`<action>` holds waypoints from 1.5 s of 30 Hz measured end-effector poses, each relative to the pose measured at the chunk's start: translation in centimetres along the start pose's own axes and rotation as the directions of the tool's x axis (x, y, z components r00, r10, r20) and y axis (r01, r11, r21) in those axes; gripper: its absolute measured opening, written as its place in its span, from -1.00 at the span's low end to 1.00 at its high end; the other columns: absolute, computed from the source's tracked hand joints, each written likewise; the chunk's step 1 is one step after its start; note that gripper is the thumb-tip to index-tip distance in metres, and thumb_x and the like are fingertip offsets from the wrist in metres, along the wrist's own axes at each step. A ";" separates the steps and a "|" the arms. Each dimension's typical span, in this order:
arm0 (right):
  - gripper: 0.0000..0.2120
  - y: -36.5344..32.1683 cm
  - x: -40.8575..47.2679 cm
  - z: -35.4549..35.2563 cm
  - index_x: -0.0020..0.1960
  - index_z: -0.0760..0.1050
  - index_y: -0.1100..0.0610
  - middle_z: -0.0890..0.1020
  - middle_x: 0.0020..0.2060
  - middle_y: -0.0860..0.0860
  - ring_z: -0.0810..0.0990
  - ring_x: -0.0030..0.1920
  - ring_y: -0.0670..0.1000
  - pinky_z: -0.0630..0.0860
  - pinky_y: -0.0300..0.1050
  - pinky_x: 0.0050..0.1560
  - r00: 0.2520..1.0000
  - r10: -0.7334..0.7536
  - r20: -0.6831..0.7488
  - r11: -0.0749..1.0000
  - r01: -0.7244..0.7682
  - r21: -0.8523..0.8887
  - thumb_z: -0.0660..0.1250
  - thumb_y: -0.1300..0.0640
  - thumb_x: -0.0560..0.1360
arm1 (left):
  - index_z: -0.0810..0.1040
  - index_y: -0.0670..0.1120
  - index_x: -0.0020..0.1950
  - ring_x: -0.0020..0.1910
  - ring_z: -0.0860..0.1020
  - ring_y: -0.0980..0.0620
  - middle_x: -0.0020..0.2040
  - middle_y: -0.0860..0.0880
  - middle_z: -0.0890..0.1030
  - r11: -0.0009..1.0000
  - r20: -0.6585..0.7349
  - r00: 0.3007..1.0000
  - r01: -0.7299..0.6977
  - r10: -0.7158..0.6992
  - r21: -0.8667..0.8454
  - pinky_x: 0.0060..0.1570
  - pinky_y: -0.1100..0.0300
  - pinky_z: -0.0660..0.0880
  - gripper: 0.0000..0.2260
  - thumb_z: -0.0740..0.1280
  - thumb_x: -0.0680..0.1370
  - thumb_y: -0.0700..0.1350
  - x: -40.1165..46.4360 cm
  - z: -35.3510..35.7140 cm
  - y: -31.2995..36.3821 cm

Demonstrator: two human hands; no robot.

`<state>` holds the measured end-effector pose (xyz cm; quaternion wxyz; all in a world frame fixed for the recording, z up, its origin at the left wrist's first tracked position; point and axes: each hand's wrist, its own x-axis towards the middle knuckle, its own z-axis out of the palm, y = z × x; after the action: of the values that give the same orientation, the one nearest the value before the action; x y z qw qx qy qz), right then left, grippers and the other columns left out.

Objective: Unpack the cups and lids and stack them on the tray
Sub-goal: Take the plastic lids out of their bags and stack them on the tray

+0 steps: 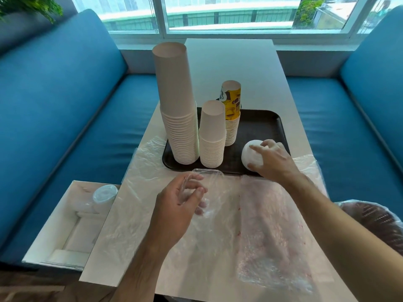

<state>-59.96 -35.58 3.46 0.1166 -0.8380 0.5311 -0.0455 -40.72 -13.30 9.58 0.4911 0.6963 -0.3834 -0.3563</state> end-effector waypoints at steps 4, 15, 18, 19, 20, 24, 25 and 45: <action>-0.48 -0.6 -0.5 1.0 0.47 0.44 -0.03 0.53 0.37 0.13 0.49 0.28 0.18 0.49 0.10 0.23 0.994 -0.036 -0.102 0.988 0.020 -0.156 0.44 -0.01 0.53 | 0.58 0.04 0.13 -0.22 0.70 0.03 -0.02 0.04 0.70 1.000 -0.001 1.000 0.006 -0.006 -0.001 -0.22 0.13 0.67 -0.83 0.40 0.58 -0.18 0.1 0.1 0.0; -0.63 0.9 2.9 0.8 0.36 0.55 0.03 0.63 0.24 0.09 0.53 0.20 0.22 0.47 0.11 0.15 0.984 0.004 -0.178 0.976 -0.043 -0.214 0.41 0.14 0.55 | 0.57 0.08 0.08 -0.22 0.70 0.02 -0.07 0.08 0.70 1.000 0.009 1.000 -0.010 0.010 -0.019 -0.27 0.20 0.63 -0.82 0.38 0.58 -0.20 0.6 0.2 0.1; -0.57 1.5 4.9 -0.1 0.43 0.48 0.04 0.59 0.29 0.09 0.47 0.25 0.22 0.43 0.12 0.19 0.990 0.029 -0.138 0.969 -0.061 -0.238 0.34 0.13 0.56 | 0.57 0.10 0.07 -0.21 0.70 0.04 -0.07 0.10 0.70 1.000 0.000 1.000 -0.004 0.004 -0.018 -0.27 0.23 0.62 -0.82 0.38 0.58 -0.19 0.7 -0.1 0.0; -0.55 1.5 5.5 -0.4 0.44 0.46 0.05 0.58 0.30 0.10 0.46 0.26 0.23 0.42 0.12 0.20 0.993 0.042 -0.114 0.966 -0.069 -0.248 0.32 0.11 0.56 | 0.58 0.09 0.07 -0.20 0.70 0.03 -0.07 0.09 0.71 1.000 -0.004 1.000 -0.002 0.002 -0.020 -0.27 0.22 0.62 -0.82 0.38 0.58 -0.19 0.8 -0.2 0.0; -0.53 1.5 6.1 -0.7 0.46 0.44 0.05 0.56 0.32 0.10 0.44 0.28 0.23 0.41 0.11 0.21 0.995 0.057 -0.086 0.963 -0.078 -0.258 0.32 0.10 0.55 | 0.58 0.09 0.07 -0.20 0.70 0.03 -0.08 0.10 0.71 1.000 -0.007 1.000 -0.002 0.001 -0.023 -0.27 0.22 0.62 -0.82 0.38 0.58 -0.19 0.9 -0.3 0.0; -0.44 1.4 8.0 -1.5 0.49 0.36 0.03 0.47 0.39 0.12 0.38 0.35 0.23 0.38 0.10 0.24 0.994 0.110 0.007 0.961 -0.105 -0.256 0.33 0.09 0.50 | 0.59 0.08 0.06 -0.21 0.70 0.03 -0.10 0.15 0.70 1.000 -0.012 1.000 -0.007 0.007 -0.025 -0.28 0.23 0.62 -0.82 0.38 0.58 -0.21 1.3 -0.6 0.1; -0.44 1.4 8.5 -1.8 0.48 0.35 0.02 0.45 0.40 0.11 0.37 0.36 0.22 0.37 0.10 0.25 0.993 0.117 0.019 0.962 -0.108 -0.252 0.34 0.09 0.50 | 0.59 0.07 0.06 -0.21 0.70 0.03 -0.10 0.15 0.70 1.000 -0.016 1.000 -0.011 0.010 -0.024 -0.28 0.22 0.62 -0.82 0.38 0.58 -0.22 1.5 -0.7 0.1; -0.43 0.6 10.6 -5.7 0.51 0.22 -0.02 0.30 0.40 0.17 0.23 0.31 0.25 0.28 0.16 0.26 0.961 0.202 0.190 0.940 -0.136 -0.314 0.25 0.25 0.55 | 0.55 0.18 0.04 -0.17 0.68 0.19 -0.15 0.26 0.67 0.998 -0.036 0.999 -0.033 0.035 0.056 -0.30 0.35 0.57 -0.79 0.38 0.58 -0.16 1.7 -1.5 0.4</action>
<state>-57.09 -46.23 8.36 0.0502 -0.7968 0.5862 0.1380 -38.75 -14.30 10.14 0.4845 0.7095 -0.3957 -0.3245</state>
